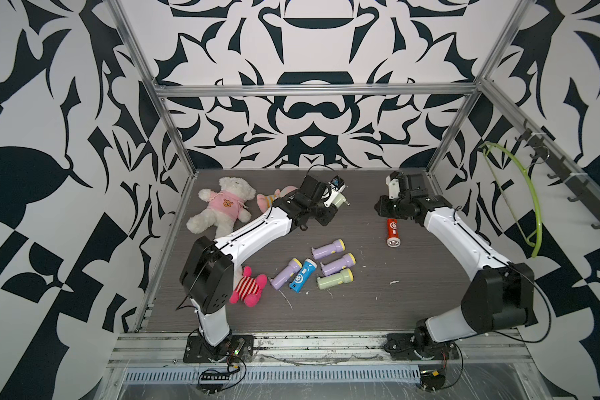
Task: Close the plug at the bottom of the flashlight
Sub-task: Pick up the flashlight from the center of the board, then close the plug of the flashlight.
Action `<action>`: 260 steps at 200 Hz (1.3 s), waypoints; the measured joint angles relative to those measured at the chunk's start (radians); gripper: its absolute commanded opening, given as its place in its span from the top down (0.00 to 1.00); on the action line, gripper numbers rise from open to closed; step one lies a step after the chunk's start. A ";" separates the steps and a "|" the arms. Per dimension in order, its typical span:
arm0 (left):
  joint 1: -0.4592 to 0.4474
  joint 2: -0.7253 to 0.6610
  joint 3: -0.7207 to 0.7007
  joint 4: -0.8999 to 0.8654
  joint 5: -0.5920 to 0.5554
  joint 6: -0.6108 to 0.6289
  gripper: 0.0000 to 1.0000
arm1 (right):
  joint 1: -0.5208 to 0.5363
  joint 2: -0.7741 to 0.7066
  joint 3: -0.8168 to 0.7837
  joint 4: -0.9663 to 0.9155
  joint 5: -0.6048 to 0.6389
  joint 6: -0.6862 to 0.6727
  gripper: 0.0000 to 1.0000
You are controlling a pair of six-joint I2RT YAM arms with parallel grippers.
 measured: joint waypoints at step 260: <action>0.219 -0.572 -0.328 0.154 0.837 0.072 1.00 | 0.227 -0.009 0.391 0.046 -0.907 -0.237 0.37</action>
